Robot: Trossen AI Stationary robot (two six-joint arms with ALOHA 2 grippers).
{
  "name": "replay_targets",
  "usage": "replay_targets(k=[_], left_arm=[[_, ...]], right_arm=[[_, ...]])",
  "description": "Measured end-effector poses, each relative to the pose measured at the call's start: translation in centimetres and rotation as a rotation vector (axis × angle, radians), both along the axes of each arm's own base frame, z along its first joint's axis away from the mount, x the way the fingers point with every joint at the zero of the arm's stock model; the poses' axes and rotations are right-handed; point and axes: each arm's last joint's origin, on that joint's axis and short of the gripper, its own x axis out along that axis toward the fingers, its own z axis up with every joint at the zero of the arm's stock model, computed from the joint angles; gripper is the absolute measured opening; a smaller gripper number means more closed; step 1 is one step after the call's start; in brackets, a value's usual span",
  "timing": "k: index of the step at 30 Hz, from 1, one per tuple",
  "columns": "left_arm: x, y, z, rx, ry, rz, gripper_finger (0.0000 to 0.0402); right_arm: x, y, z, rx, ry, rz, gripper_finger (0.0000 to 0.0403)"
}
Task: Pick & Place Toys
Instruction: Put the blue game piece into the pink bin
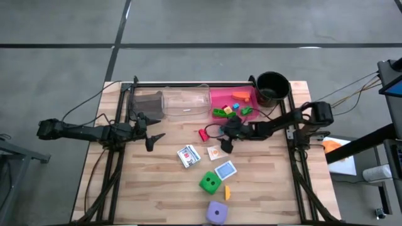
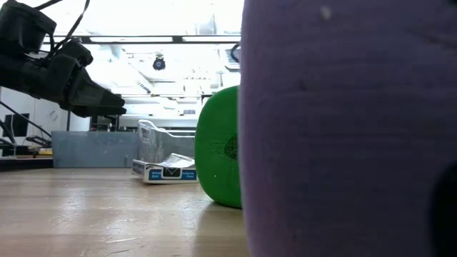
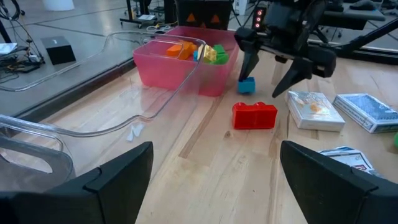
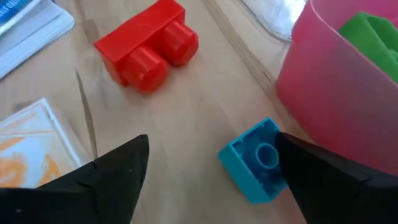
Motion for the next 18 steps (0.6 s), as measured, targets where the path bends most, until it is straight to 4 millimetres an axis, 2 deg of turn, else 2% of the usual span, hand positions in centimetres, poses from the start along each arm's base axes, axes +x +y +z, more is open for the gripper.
replay_targets(k=[7,10,14,18], left_arm=[[0.0,0.0,0.0,0.0,0.0,0.0,0.035],[0.0,0.0,0.0,0.0,0.0,0.0,0.035],[0.0,0.0,0.0,0.0,0.0,0.0,0.035],[0.0,0.0,0.0,0.0,0.0,0.0,0.035]], right_arm=[[1.2,-0.1,-0.1,-0.015,0.073,-0.02,0.0353],[1.3,0.0,0.0,-0.008,0.107,-0.044,0.0339],[1.1,0.2,0.1,-0.018,0.168,-0.076,0.028],[1.0,0.5,0.1,-0.023,0.184,-0.075,0.0189]])
